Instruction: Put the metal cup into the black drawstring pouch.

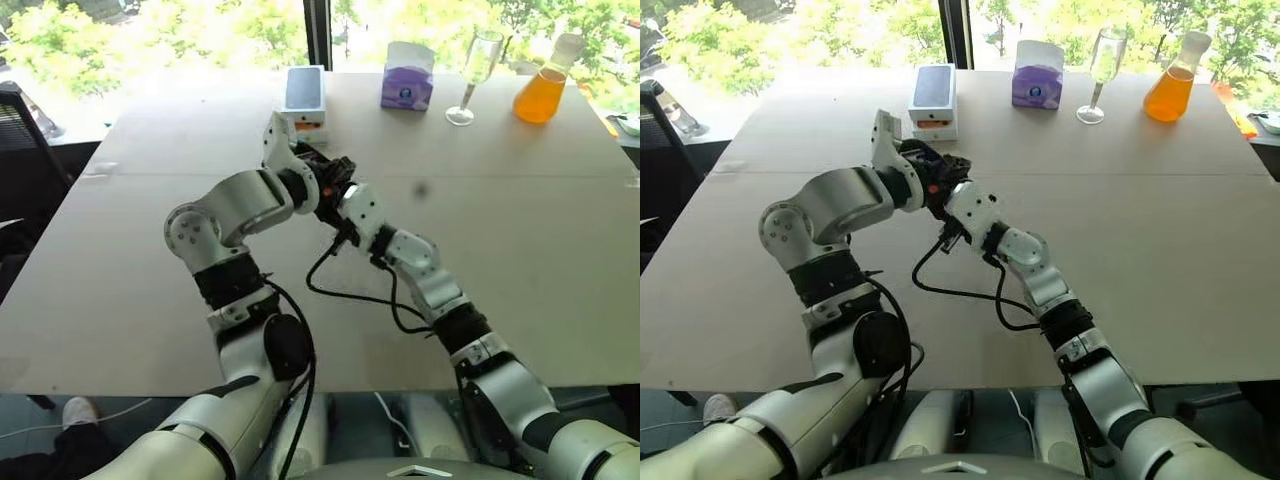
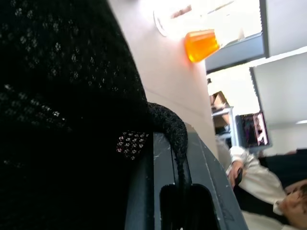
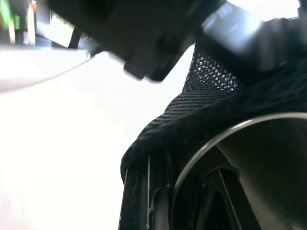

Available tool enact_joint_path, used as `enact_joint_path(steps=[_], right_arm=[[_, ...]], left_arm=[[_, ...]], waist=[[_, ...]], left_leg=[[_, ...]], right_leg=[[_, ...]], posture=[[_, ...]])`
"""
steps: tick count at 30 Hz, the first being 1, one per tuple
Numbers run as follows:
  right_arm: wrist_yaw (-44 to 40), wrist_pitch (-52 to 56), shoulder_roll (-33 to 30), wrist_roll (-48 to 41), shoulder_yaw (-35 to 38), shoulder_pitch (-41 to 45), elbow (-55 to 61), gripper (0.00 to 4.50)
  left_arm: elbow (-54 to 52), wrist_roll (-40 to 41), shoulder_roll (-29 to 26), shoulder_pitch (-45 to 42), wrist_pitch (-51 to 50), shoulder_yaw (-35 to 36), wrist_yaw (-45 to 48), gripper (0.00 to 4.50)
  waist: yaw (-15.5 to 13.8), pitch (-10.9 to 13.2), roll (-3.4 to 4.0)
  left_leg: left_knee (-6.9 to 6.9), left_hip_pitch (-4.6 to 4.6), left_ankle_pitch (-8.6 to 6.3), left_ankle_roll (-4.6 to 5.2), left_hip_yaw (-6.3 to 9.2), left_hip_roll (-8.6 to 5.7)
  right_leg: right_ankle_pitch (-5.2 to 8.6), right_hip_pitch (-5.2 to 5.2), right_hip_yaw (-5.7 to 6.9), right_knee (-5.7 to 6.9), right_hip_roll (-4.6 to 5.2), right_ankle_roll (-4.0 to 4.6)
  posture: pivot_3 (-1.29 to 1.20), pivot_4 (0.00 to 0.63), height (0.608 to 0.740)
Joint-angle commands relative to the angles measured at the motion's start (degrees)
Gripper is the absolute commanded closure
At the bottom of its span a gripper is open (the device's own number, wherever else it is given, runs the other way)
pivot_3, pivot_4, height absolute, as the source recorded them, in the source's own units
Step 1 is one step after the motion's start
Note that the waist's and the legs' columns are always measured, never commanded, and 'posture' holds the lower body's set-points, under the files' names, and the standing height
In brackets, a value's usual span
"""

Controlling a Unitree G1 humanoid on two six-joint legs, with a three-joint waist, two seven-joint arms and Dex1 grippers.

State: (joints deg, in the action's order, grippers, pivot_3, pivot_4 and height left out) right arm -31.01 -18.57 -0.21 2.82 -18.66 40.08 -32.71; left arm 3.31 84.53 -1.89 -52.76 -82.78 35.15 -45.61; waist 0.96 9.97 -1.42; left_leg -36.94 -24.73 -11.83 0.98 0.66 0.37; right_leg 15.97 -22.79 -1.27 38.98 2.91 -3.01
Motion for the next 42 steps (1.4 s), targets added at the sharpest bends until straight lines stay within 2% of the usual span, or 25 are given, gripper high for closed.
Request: enact_joint_path(steps=[1, 3, 7, 11, 14, 17, 22, 24, 26, 29, 31, 34, 39, 42], right_arm=[[0.9, -3.1, 2.4, -0.6, 1.3, 3.6, -1.5, 4.43], [2.3, -3.3, 3.5, -2.1, 3.7, 4.9, -2.7, 4.43], [3.4, -9.4, 3.0, 4.5, 0.2, 6.1, -5.9, 4.43], [9.6, -13.0, 4.0, 9.0, 0.3, 8.3, -9.7, 4.43], [15.5, -15.7, 3.9, 11.4, 1.5, 10.0, -12.3, 4.43], [20.8, -18.6, 2.3, 16.7, -0.3, 10.8, -13.8, 4.43], [16.0, -21.0, 1.6, 20.6, -5.7, 9.4, -17.0, 4.43], [13.8, -21.0, 1.7, 19.3, -5.7, 9.0, -17.2, 4.43], [12.0, -20.9, 0.9, 18.8, -5.6, 8.7, -16.4, 4.43], [3.9, -16.4, 1.9, 8.0, -1.6, 5.0, -10.8, 4.43], [-2.3, -11.3, 2.1, 0.5, 0.0, 0.8, -4.5, 4.43], [-6.4, -3.9, 2.4, -5.6, 1.1, -4.4, 3.2, 4.43], [-8.6, 5.5, 2.8, -10.2, 1.6, -8.9, 11.1, 4.43], [-8.8, 8.4, 3.2, -11.2, 1.8, -9.1, 12.8, 4.43]], left_arm=[[0.0, 12.0, -1.6, 0.2, 2.1, -7.2, -3.6, 4.5], [-1.1, 18.4, -2.8, 1.3, 6.3, -11.0, -7.1, 4.5], [-0.5, 27.5, -4.0, 1.0, 15.8, -16.5, -12.4, 4.5], [-0.9, 28.5, -0.3, 0.1, 20.6, -16.4, -15.1, 4.5], [-4.3, 28.5, 3.8, 1.4, 24.0, -13.6, -18.8, 4.5], [-7.0, 28.5, 8.0, 2.0, 27.7, -9.7, -22.5, 4.5], [-8.0, 28.5, 10.3, 2.4, 27.2, -9.7, -24.7, 4.5], [-8.8, 28.5, 8.8, 4.3, 25.5, -10.6, -24.7, 4.5], [-9.4, 28.5, 5.0, 7.3, 22.5, -12.1, -23.7, 4.5], [-10.2, 28.5, -4.0, 12.8, 18.3, -14.5, -19.2, 4.5], [-12.2, 27.2, -12.1, 15.7, 15.4, -16.0, -9.9, 4.5], [-15.9, 22.3, -18.9, 18.5, 14.4, -17.2, 4.9, 4.5], [-22.0, 9.2, -28.1, 23.1, 14.2, -21.5, 25.0, 4.5], [-23.8, 3.9, -30.6, 24.9, 16.1, -23.2, 34.2, 4.5]], waist=[[0.0, 0.0, 0.0], [-0.2, 0.0, -0.01], [-0.3, 0.0, -0.02], [-0.3, 0.0, -0.02], [-0.3, 0.0, -0.03], [-0.3, 0.0, -0.03], [-0.3, 0.0, -0.04], [-0.2, 0.0, -0.04], [-0.2, 0.0, -0.04], [-0.1, 0.0, -0.04], [-0.1, 0.0, -0.04], [-0.3, 0.0, -0.01], [-0.2, 0.0, 0.0], [-0.2, 0.0, 0.04]], left_leg=[[0.0, -0.01, 0.0, 0.0, 0.01, 0.01], [-0.01, -0.01, 0.0, 0.0, 0.02, 0.04], [-0.12, -0.03, 0.0, 0.0, 0.07, 0.01], [-0.15, -0.02, 0.0, 0.0, 0.05, -0.04], [-0.16, -0.04, 0.0, 0.01, 0.05, -0.03], [-0.17, -0.04, 0.0, 0.01, 0.0, -0.02], [-0.19, -0.01, 0.01, 0.01, -0.01, -0.03], [-0.19, 0.0, 0.01, 0.01, -0.02, -0.03], [-0.21, -0.02, 0.01, 0.01, 0.02, -0.02], [-0.2, 0.02, 0.01, 0.01, 0.04, -0.01], [-0.2, 0.01, 0.01, 0.01, 0.1, 0.02], [-0.22, 0.02, 0.01, 0.0, 0.12, 0.02], [-0.17, 0.13, 0.0, 0.0, 0.28, -0.03], [-0.14, 0.12, 0.01, 0.0, 0.28, -0.04]], right_leg=[[0.0, 0.0, 0.0, 0.0, 0.01, 0.0], [0.0, 0.0, 0.01, 0.0, 0.03, 0.0], [0.0, 0.05, 0.05, -0.02, 0.14, 0.0], [0.0, 0.08, 0.06, 0.0, 0.13, 0.0], [0.0, 0.08, 0.07, -0.02, 0.1, 0.0], [0.0, 0.08, 0.03, -0.04, 0.1, 0.0], [0.0, 0.13, 0.02, -0.05, 0.01, 0.0], [0.0, 0.14, 0.01, -0.06, 0.0, 0.0], [0.0, 0.13, 0.03, -0.05, -0.02, 0.0], [0.0, 0.16, 0.03, -0.03, -0.05, 0.01], [0.0, 0.16, 0.06, -0.03, -0.06, 0.01], [0.0, 0.16, 0.09, 0.01, -0.06, 0.01], [0.01, 0.34, 0.24, -0.03, -0.05, 0.03], [0.02, 0.31, 0.24, -0.03, -0.11, 0.05]], posture=[[0.0, 0.15, 0.74], [0.0, 0.15, 0.74], [0.0, 0.15, 0.74], [0.0, 0.15, 0.74], [0.0, 0.15, 0.74], [0.0, 0.15, 0.74], [0.0, 0.15, 0.74], [0.0, 0.15, 0.74], [0.0, 0.15, 0.74], [0.0, 0.15, 0.74], [0.0, 0.15, 0.74], [0.0, 0.15, 0.74], [0.0, 0.15, 0.74], [0.0, 0.15, 0.74]])
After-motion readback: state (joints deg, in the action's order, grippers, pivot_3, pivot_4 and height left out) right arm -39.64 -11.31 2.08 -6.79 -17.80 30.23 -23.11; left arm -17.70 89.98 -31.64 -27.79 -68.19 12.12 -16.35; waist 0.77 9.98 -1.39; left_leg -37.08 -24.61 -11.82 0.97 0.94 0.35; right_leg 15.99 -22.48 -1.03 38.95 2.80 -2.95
